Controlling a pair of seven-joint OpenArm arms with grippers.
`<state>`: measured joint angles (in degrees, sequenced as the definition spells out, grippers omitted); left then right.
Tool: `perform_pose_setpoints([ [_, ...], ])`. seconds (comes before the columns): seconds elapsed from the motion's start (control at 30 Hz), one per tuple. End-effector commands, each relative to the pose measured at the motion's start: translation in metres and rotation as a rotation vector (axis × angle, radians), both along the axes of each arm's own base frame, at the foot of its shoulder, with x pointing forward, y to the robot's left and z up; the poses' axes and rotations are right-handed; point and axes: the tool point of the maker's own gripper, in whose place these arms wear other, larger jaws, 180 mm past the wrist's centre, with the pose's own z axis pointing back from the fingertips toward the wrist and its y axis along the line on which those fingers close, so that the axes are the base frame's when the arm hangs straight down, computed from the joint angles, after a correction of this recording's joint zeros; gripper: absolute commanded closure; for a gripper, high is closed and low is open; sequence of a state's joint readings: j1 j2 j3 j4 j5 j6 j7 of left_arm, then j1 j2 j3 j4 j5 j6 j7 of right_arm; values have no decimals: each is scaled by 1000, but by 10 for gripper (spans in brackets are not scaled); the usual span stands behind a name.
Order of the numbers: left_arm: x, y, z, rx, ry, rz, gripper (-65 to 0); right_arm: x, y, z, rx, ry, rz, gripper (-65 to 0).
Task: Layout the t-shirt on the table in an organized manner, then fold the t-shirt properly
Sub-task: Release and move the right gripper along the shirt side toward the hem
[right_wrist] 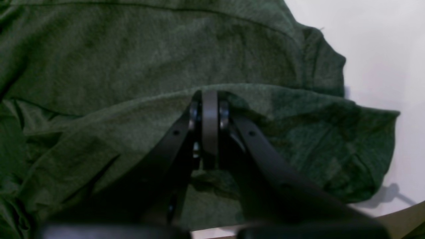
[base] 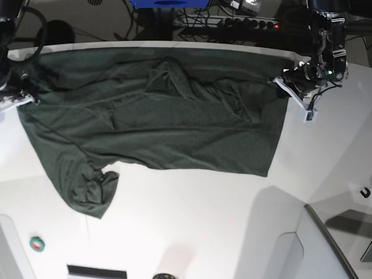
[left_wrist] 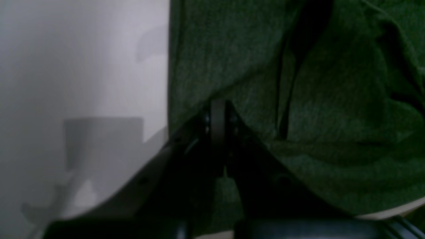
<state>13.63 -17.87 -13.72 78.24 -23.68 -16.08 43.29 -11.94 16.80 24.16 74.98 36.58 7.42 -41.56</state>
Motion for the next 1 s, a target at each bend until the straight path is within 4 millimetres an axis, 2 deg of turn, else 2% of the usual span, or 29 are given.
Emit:
perform_pose_setpoints([
  [0.0, -2, 11, 2, 40, 14, 2, 0, 13, -8, 14, -25, -47, 7, 0],
  [0.13, -3, 31, 7, 67, 7, 33, 0, 22, -8, 19, -25, -69, 7, 0],
  [0.4, -10, 85, 30, 115, -48, 193, 0, 46, -6, 36, -32, -130, 21, 0],
  [0.5, -7, 88, 33, 115, -60, 202, 0, 59, 0, 41, -27, -151, 36, 0],
  [0.57, 6, 85, 44, 117, -99, 190, 0, 72, 17, 42, -21, -158, 93, 0],
  [0.67, 24, 79, 61, 121, -160, 172, 0, 101, 37, 54, -14, -201, 152, -12],
  [0.77, 39, 74, 75, 120, -213, 161, 0, 137, 42, 63, 8, -231, 155, -123],
  [0.87, 45, 74, 83, 125, -238, 161, 0, 168, 35, 49, -11, -154, 147, -284],
  [0.9, 45, 75, 84, 126, -240, 163, 0, 172, 31, 41, -36, -107, 156, -318],
  [0.97, 44, 77, 85, 133, -240, 160, 0, 181, 24, 29, -93, -46, 166, -326],
])
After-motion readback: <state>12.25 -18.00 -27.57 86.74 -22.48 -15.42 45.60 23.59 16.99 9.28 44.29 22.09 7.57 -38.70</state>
